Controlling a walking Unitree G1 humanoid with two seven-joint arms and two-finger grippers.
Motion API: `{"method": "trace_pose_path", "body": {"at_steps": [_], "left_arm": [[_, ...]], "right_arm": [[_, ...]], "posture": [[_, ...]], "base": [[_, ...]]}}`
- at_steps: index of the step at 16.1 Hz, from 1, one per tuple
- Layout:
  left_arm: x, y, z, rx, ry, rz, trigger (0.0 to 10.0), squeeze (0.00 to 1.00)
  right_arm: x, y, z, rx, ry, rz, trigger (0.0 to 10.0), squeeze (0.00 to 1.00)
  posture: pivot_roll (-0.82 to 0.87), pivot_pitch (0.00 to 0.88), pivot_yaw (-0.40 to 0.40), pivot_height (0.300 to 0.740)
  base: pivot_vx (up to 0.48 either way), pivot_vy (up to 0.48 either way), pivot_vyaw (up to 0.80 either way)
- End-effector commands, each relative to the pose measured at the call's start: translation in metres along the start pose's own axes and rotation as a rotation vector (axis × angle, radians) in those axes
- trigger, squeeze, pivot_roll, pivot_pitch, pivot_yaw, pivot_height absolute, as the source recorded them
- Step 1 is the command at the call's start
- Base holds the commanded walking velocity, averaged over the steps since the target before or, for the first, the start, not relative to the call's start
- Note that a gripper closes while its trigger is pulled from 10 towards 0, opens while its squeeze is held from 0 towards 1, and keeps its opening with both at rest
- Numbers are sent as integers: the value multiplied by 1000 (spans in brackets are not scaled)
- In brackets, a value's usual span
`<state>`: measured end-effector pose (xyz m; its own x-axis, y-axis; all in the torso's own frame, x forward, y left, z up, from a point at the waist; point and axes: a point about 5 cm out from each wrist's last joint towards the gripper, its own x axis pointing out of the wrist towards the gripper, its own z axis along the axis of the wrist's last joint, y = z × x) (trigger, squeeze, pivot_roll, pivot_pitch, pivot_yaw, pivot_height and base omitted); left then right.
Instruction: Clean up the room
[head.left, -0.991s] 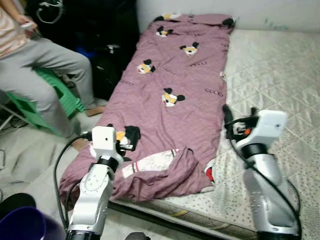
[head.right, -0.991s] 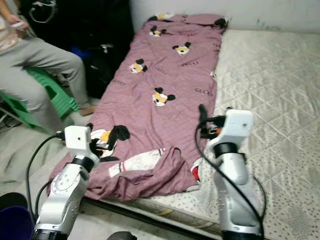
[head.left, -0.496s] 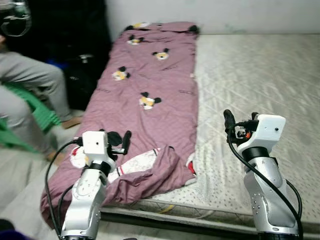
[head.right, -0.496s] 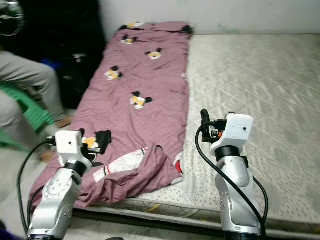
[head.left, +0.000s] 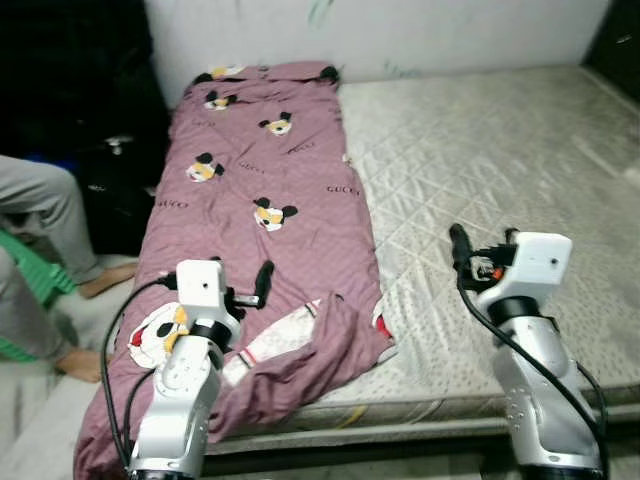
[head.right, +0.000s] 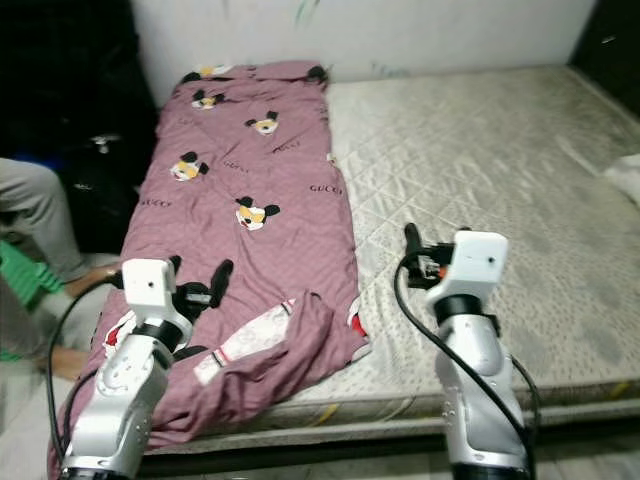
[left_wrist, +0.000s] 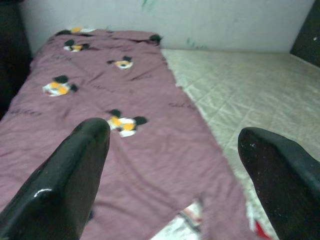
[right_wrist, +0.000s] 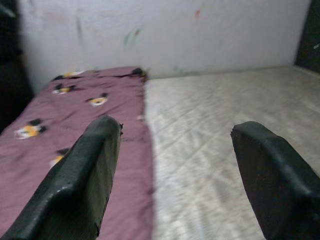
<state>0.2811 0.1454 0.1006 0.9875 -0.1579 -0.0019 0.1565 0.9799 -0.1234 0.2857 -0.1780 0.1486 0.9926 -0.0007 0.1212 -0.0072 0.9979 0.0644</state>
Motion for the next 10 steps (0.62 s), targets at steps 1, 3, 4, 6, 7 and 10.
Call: {"method": "trace_pose_path", "body": {"at_steps": [1,3,4,6,7,10], "left_arm": [[-4,10,-1,16,11,36,10000,0],[-4,9,-1,17,11,40,10000,0],[-4,9,-1,17,10,43,10000,0],[-4,9,0,21,9,45,10000,0],[-4,10,-1,25,13,49,10000,0],[-4,11,-1,35,15,55,10000,0]], "right_arm": [[1,11,0,12,-4,49,10000,0],[2,15,-1,10,-2,81,10000,0],[4,19,-2,10,3,106,10000,0],[6,22,-2,14,2,123,10000,0],[7,25,-1,23,-2,136,10000,0],[7,27,-2,24,-5,148,10000,0]], "posture": [[-38,96,94,740],[-38,100,94,740],[-35,104,93,740],[-33,107,94,740],[-33,107,94,740],[-30,113,91,740]], "base": [[0,371,0],[0,373,0],[0,375,0],[0,369,0],[0,375,0],[0,349,0]]}}
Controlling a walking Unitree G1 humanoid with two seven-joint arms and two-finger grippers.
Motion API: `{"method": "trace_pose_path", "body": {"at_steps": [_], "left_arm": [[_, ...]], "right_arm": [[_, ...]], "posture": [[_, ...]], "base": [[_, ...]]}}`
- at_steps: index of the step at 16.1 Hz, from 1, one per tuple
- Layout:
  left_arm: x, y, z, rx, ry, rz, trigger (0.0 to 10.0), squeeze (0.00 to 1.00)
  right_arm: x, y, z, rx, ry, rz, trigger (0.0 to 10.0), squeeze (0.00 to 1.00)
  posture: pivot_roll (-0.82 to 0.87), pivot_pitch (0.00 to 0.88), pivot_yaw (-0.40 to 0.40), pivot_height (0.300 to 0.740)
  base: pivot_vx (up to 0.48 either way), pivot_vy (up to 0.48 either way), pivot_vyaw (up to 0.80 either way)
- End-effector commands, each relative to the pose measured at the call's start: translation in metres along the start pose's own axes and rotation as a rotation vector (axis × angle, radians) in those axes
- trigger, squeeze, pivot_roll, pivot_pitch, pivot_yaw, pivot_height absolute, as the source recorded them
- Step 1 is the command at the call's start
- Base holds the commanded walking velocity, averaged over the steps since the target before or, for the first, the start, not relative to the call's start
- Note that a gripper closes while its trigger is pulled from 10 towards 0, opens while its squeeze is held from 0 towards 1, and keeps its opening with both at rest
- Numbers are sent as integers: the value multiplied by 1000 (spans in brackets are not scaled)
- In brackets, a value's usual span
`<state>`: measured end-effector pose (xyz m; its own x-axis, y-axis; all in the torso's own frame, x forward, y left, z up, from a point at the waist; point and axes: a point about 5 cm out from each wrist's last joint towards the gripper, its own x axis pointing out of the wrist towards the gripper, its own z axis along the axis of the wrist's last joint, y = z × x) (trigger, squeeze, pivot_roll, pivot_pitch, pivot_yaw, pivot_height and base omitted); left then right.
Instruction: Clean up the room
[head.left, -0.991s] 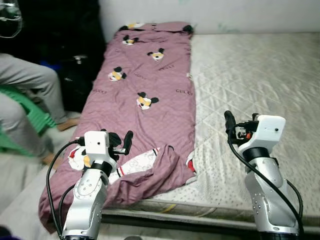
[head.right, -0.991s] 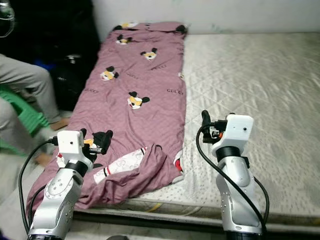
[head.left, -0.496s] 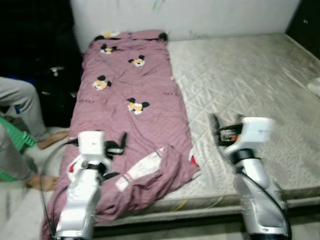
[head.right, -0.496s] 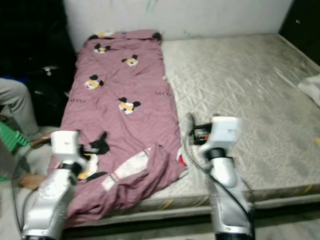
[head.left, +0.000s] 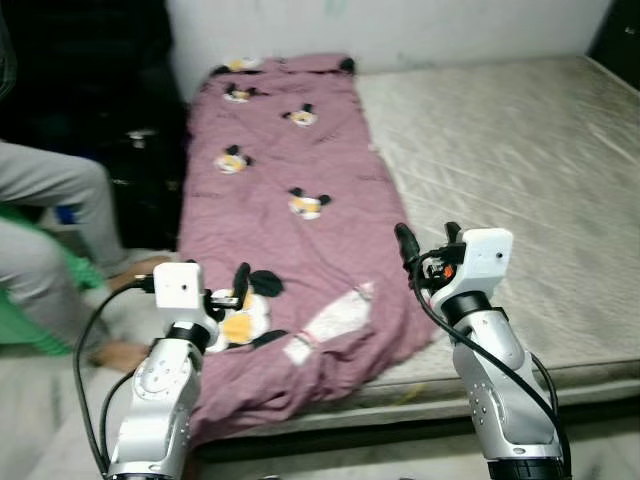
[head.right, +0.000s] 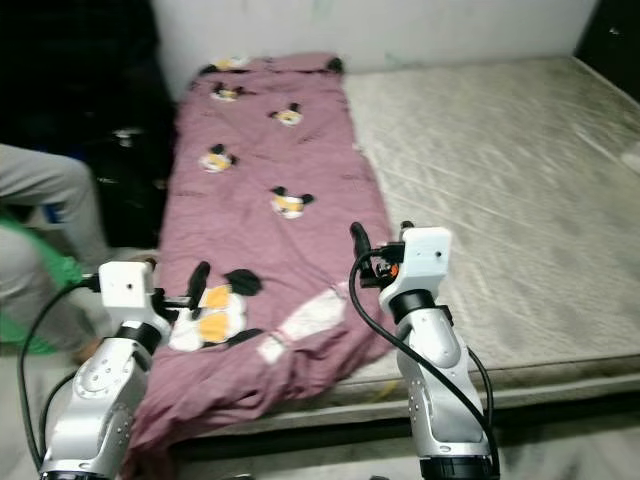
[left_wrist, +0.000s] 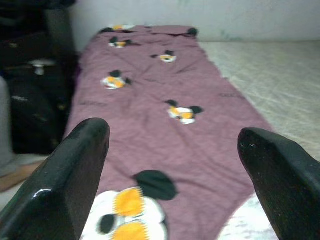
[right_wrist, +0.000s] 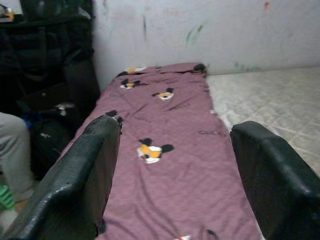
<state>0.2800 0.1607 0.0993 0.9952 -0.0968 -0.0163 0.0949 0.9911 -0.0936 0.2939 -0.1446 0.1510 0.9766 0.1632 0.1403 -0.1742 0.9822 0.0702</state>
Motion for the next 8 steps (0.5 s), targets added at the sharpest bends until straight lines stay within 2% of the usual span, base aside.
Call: {"method": "trace_pose_path", "body": {"at_steps": [1,4,6,8], "left_arm": [[0,-4,-1,4,7,-8,10000,0],[0,-4,-1,0,8,-10,10000,0],[0,-5,-2,-4,10,-10,10000,0],[0,-5,-1,-6,7,-10,10000,0]], "right_arm": [[-3,-5,-1,-6,3,-15,10000,0],[-3,-5,-1,-17,2,-12,10000,0],[-3,-6,-1,-25,2,-9,10000,0],[-3,-7,-1,-31,2,-8,10000,0]], "posture": [[-30,113,91,740],[-31,120,92,740],[-31,120,92,740],[-31,120,92,740]], "base": [[0,277,0],[0,289,0],[0,439,0],[0,296,525]]}}
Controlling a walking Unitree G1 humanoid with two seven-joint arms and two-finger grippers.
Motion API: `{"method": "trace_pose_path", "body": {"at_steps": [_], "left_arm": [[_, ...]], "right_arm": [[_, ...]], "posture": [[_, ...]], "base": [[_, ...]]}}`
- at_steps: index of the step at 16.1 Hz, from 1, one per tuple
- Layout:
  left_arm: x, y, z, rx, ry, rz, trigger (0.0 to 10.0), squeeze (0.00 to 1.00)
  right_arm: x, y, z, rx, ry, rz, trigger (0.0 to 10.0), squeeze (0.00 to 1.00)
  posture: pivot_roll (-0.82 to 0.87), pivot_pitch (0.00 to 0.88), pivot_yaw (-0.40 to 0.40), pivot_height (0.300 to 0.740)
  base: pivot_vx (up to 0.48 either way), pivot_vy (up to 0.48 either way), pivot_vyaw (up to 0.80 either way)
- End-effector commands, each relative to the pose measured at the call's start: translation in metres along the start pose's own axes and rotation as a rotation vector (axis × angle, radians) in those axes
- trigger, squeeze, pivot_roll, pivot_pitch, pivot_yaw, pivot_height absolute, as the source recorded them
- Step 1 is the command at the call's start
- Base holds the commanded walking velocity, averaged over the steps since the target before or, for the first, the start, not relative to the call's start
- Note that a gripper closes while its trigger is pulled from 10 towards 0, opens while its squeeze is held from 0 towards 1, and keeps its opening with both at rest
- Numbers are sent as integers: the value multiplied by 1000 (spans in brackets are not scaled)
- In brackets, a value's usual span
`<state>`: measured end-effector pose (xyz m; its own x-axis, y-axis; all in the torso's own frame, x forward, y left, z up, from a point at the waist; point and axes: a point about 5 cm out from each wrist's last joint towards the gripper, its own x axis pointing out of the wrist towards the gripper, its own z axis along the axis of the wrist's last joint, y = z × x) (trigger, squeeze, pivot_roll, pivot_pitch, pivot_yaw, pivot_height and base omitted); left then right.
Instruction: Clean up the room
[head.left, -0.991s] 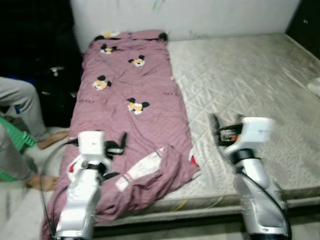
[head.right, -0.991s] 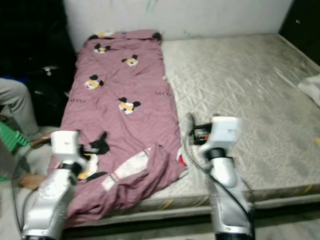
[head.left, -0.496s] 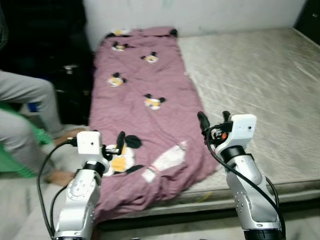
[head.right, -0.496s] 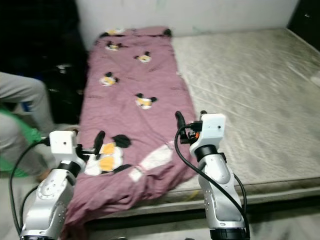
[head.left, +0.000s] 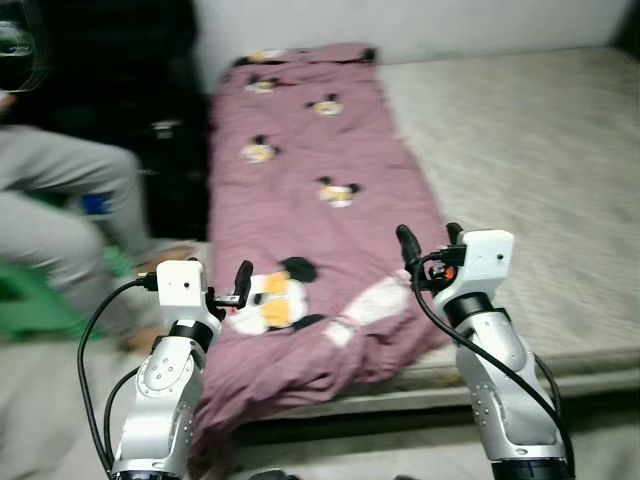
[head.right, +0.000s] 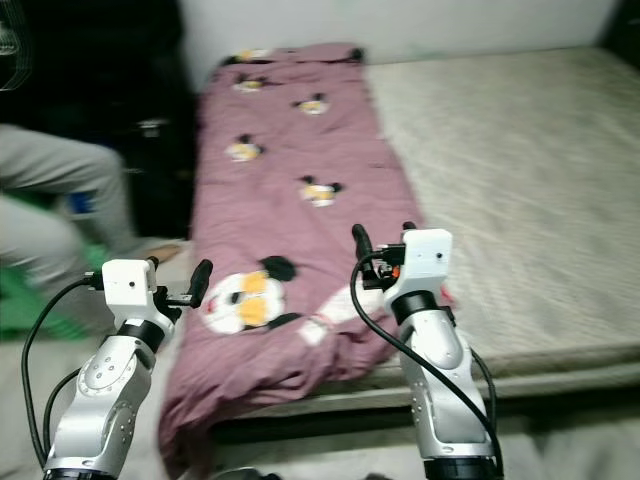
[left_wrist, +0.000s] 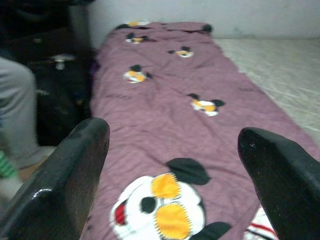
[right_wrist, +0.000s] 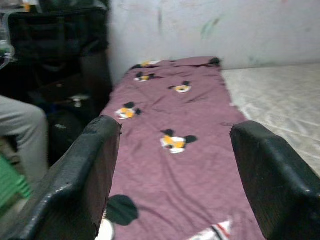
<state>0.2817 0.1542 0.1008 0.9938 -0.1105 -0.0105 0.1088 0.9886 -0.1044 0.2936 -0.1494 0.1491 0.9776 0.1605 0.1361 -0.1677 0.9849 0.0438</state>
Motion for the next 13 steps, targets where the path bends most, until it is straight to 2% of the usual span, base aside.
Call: {"method": "trace_pose_path", "body": {"at_steps": [1,5,10,13], "left_arm": [[-2,0,-1,11,5,-5,10000,0],[-2,-2,1,10,-3,-43,10000,0],[-3,-4,2,11,-9,-63,10000,0],[-2,-5,1,8,-9,-69,10000,0]], "right_arm": [[-2,-3,-1,8,3,-13,10000,0],[-2,-2,-1,-4,-2,-9,10000,0],[-3,-3,-1,-15,-2,-17,10000,0],[-2,-5,-1,-6,-4,-25,10000,0]], "posture": [[-31,120,92,740],[-34,123,91,740],[-34,124,90,740],[-36,119,89,740]], "base": [[0,0,0],[0,0,0],[0,0,587],[0,0,0]]}}
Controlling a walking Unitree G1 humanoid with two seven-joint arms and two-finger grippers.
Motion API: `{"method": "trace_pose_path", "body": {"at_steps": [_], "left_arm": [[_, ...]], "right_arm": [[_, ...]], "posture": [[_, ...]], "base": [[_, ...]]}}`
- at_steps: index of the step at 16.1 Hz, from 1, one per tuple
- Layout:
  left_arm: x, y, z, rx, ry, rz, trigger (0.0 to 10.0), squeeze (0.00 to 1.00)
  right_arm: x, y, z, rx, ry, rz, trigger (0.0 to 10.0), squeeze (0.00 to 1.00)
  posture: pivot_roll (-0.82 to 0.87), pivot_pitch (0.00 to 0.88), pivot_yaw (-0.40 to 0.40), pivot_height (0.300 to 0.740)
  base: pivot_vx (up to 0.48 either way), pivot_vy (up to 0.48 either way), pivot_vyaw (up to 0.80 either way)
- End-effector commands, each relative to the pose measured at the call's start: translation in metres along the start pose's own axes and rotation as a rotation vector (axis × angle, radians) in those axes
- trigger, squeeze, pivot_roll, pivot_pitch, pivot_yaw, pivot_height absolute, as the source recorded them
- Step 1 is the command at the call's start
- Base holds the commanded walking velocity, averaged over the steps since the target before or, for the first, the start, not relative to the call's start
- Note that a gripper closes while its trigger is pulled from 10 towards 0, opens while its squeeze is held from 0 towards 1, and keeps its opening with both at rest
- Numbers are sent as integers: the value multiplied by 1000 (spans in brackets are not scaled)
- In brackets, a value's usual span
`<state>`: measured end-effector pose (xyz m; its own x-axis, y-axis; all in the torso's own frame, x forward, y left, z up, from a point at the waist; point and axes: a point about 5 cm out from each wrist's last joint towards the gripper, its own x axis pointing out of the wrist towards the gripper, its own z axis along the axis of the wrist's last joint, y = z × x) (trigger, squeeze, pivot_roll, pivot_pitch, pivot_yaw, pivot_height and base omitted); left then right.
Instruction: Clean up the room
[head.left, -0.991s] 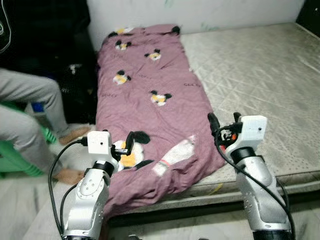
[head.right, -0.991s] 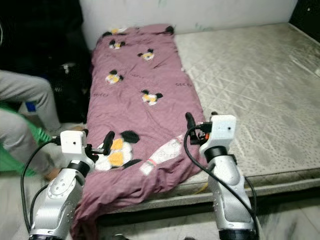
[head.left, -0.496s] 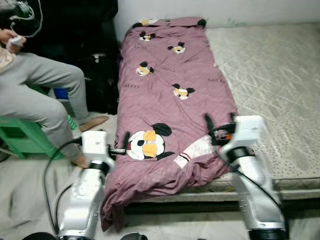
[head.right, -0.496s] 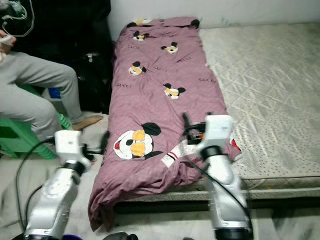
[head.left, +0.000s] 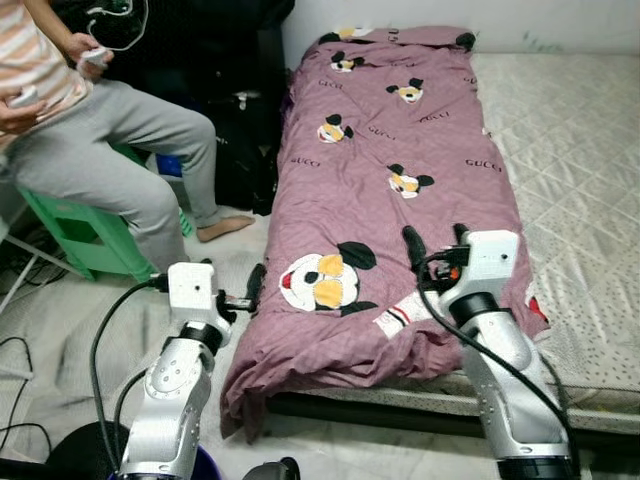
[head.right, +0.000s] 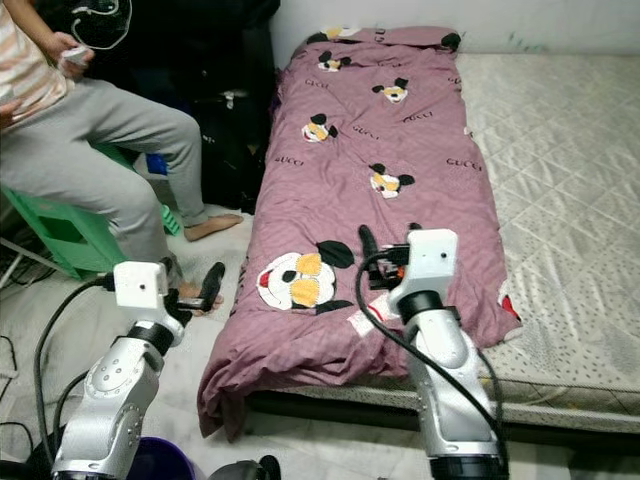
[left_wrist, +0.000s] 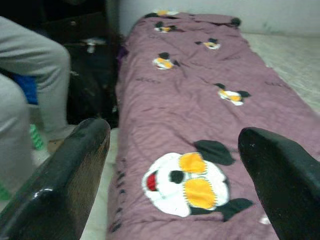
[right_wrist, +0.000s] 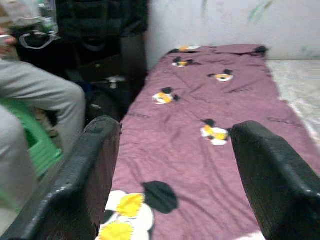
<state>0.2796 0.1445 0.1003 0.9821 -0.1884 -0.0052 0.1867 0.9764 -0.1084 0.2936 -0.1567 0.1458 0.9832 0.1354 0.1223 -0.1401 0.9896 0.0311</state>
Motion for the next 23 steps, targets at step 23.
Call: {"method": "trace_pose_path", "body": {"at_steps": [23], "left_arm": [[-6,11,0,43,5,47,10000,0]], "right_arm": [[-6,-8,-6,18,2,-54,10000,0]], "posture": [[-5,129,103,740]], "base": [[89,0,-187]]}}
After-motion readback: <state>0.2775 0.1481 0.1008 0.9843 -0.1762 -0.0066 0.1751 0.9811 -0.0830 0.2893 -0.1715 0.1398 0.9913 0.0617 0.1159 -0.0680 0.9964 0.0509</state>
